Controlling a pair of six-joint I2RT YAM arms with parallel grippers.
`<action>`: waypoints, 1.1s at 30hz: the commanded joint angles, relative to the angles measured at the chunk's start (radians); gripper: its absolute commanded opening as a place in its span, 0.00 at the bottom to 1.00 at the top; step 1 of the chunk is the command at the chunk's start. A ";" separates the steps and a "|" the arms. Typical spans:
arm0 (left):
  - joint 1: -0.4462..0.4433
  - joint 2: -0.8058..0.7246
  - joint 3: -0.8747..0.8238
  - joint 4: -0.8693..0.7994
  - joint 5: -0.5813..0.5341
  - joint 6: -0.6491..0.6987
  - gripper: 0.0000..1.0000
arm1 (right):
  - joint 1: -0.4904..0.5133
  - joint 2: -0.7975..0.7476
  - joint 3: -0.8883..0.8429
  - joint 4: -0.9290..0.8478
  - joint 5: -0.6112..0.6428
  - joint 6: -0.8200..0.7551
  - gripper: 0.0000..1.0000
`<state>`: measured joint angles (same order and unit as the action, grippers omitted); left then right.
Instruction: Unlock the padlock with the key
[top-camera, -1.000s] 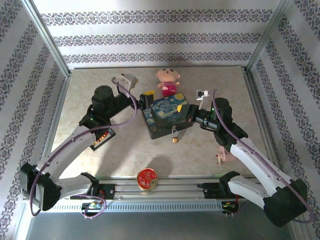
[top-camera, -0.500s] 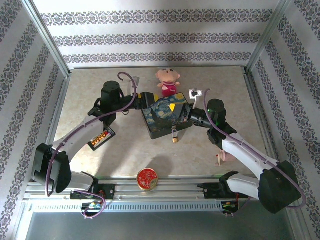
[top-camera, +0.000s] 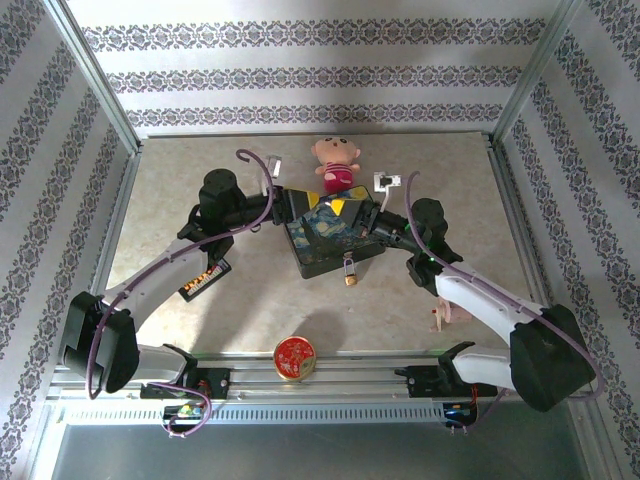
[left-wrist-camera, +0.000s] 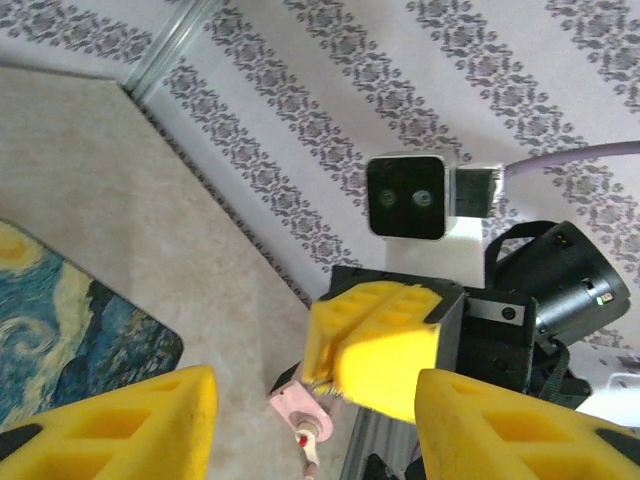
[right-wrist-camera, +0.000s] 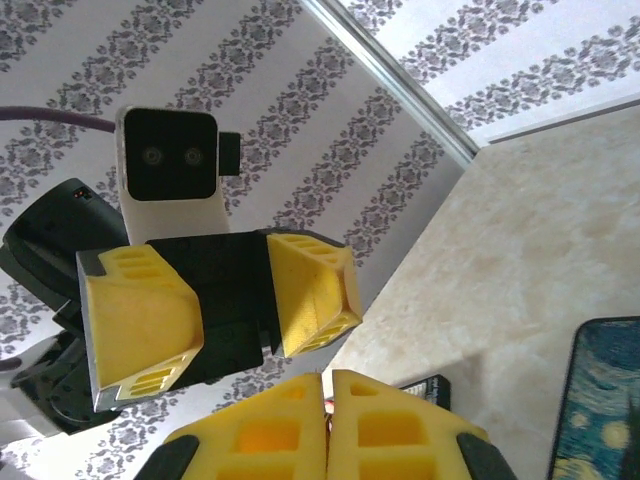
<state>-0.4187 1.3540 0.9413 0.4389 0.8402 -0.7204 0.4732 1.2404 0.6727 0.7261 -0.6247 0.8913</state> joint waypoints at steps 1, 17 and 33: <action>-0.013 0.022 -0.001 0.121 0.039 -0.033 0.49 | 0.018 0.015 0.041 0.084 -0.020 0.018 0.00; -0.014 0.021 -0.008 0.090 0.038 -0.024 0.24 | 0.053 0.086 0.087 0.173 -0.033 0.061 0.00; -0.013 -0.034 -0.012 0.005 -0.007 0.071 0.00 | 0.049 0.060 0.067 0.147 -0.021 0.046 0.18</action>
<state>-0.4248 1.3579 0.9329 0.4931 0.8482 -0.7227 0.5137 1.3315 0.7250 0.8406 -0.6376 0.9615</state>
